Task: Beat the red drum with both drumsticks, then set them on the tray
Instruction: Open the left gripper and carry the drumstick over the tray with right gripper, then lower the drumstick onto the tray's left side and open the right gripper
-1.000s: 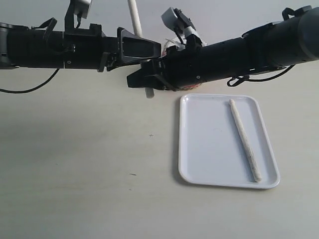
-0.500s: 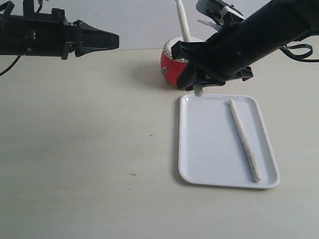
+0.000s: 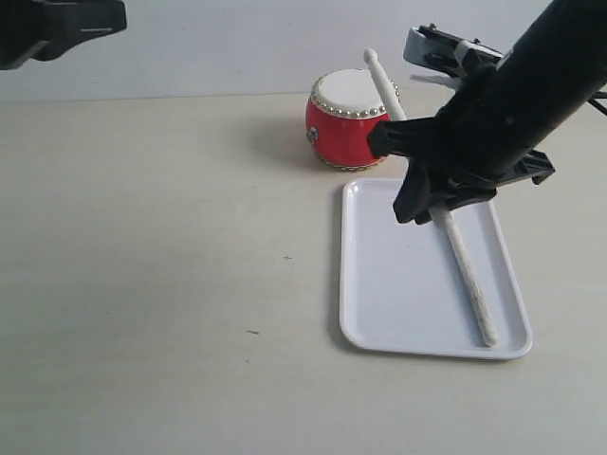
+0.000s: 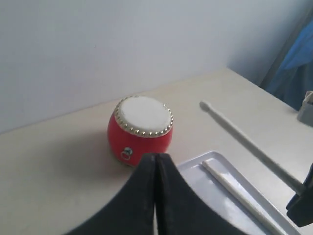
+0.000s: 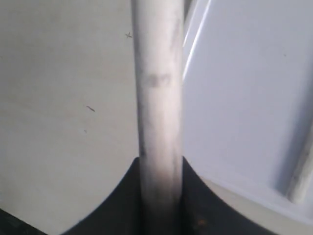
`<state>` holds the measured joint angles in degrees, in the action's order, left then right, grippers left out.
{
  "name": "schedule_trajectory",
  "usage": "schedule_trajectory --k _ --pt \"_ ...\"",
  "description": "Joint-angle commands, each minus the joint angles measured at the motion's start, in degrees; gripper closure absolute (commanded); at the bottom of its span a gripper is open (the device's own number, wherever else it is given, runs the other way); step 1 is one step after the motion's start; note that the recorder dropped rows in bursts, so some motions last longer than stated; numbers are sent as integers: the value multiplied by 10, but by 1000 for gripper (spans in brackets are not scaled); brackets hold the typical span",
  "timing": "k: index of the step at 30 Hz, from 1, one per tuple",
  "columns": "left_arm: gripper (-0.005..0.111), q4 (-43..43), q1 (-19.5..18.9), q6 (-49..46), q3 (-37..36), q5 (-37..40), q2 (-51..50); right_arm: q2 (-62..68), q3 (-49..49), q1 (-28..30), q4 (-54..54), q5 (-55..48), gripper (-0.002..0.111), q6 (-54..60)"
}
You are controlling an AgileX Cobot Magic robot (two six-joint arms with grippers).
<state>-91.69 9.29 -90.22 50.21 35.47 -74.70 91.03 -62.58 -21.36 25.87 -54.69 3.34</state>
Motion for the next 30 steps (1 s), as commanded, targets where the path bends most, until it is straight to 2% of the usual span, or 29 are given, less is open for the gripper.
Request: schedule_trajectory --k 1,7,14,22,26,30 --pt "107 -2 1 3 -19 1 60 -45 62 1 -15 13 108 0" --pt "107 -2 1 3 -29 5 87 -87 151 1 -13 75 108 -6" --pt "107 -4 1 3 -29 5 87 -86 205 1 6 75 108 -29" --pt "107 -5 1 3 -29 22 87 -36 198 1 8 31 108 -54" --pt "107 -5 1 3 -29 31 87 19 155 1 8 -55 108 -64" --pt "107 -5 1 3 -29 31 87 60 99 1 8 -65 108 -80"
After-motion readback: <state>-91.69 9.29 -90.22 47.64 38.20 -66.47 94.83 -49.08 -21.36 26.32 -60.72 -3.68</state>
